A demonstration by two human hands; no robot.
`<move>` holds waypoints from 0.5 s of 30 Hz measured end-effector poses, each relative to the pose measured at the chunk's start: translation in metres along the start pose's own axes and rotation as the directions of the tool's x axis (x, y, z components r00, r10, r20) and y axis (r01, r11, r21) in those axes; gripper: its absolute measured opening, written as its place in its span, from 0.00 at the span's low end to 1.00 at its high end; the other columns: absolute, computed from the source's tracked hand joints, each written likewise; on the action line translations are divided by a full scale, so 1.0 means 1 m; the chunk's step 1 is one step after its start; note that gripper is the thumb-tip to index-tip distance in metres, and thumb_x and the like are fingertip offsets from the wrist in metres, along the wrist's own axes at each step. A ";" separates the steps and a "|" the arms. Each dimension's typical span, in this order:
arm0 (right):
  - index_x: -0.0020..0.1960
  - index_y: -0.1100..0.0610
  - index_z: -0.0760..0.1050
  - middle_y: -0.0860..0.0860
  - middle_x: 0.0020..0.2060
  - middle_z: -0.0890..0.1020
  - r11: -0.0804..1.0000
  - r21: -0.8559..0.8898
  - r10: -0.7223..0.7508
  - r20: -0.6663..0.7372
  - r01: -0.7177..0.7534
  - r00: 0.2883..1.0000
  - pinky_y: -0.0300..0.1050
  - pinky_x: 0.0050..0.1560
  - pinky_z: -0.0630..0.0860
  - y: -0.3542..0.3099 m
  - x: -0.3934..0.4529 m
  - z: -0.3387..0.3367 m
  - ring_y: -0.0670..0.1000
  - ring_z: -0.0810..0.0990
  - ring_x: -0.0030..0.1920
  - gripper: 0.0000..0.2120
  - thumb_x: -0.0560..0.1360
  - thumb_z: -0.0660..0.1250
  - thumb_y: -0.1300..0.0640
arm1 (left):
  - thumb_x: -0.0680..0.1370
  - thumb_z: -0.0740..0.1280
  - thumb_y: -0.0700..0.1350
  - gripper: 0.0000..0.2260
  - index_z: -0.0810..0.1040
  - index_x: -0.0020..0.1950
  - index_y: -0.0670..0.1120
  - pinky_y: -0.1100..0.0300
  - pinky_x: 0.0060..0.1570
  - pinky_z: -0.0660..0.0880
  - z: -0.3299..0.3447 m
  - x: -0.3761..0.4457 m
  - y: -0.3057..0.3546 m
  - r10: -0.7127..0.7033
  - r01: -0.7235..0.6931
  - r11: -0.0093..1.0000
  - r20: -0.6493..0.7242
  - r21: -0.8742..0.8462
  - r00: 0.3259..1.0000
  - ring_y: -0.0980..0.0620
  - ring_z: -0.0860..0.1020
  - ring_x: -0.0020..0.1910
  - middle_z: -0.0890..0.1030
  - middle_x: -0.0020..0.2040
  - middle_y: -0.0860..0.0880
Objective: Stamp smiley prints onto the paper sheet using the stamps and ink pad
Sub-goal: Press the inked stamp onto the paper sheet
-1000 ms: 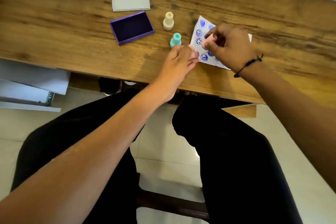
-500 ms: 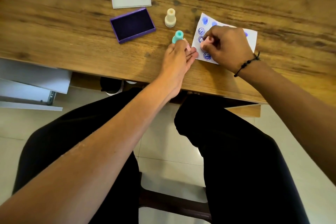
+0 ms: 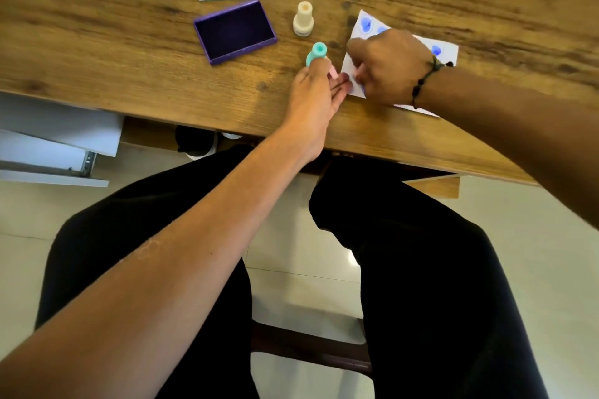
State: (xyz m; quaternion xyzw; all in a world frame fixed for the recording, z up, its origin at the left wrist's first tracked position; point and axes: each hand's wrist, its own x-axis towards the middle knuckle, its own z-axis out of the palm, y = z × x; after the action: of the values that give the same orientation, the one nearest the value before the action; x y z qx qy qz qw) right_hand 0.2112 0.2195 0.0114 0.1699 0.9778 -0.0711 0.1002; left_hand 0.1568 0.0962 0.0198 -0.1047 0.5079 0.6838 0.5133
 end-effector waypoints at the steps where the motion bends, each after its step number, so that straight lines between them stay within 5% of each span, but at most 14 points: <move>1: 0.50 0.62 0.69 0.66 0.44 0.79 1.000 -0.027 -0.013 0.031 0.013 0.999 0.49 0.36 0.65 -0.001 0.002 -0.001 0.65 0.75 0.43 0.09 0.71 0.61 0.60 | 0.80 0.55 0.41 0.08 0.71 0.51 0.39 0.59 0.58 0.74 0.001 -0.001 0.001 -0.004 0.004 1.000 0.002 0.006 1.000 0.44 0.77 0.59 0.77 0.54 0.36; 4: 0.48 0.60 0.68 0.65 0.41 0.78 0.999 -0.044 -0.017 0.071 0.020 0.997 0.48 0.36 0.64 -0.005 0.003 -0.003 0.61 0.70 0.38 0.08 0.71 0.61 0.58 | 0.80 0.55 0.41 0.07 0.70 0.44 0.42 0.60 0.56 0.75 0.002 -0.001 0.002 -0.008 0.008 1.000 -0.007 0.027 1.000 0.45 0.78 0.55 0.78 0.51 0.38; 15: 0.43 0.55 0.66 0.55 0.34 0.71 0.999 0.026 -0.047 0.104 0.044 0.993 0.47 0.35 0.63 -0.003 0.003 -0.004 0.57 0.68 0.37 0.04 0.71 0.61 0.57 | 0.80 0.55 0.42 0.07 0.70 0.51 0.41 0.63 0.53 0.74 0.004 -0.002 0.002 -0.027 0.028 0.999 -0.032 0.024 0.999 0.47 0.78 0.54 0.78 0.52 0.39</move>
State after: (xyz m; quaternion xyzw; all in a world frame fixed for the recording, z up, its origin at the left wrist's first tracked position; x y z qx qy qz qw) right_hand 0.2066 0.2179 0.0145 0.1448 0.9739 -0.0939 0.1475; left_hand 0.1576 0.0986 0.0245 -0.1163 0.5231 0.6684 0.5158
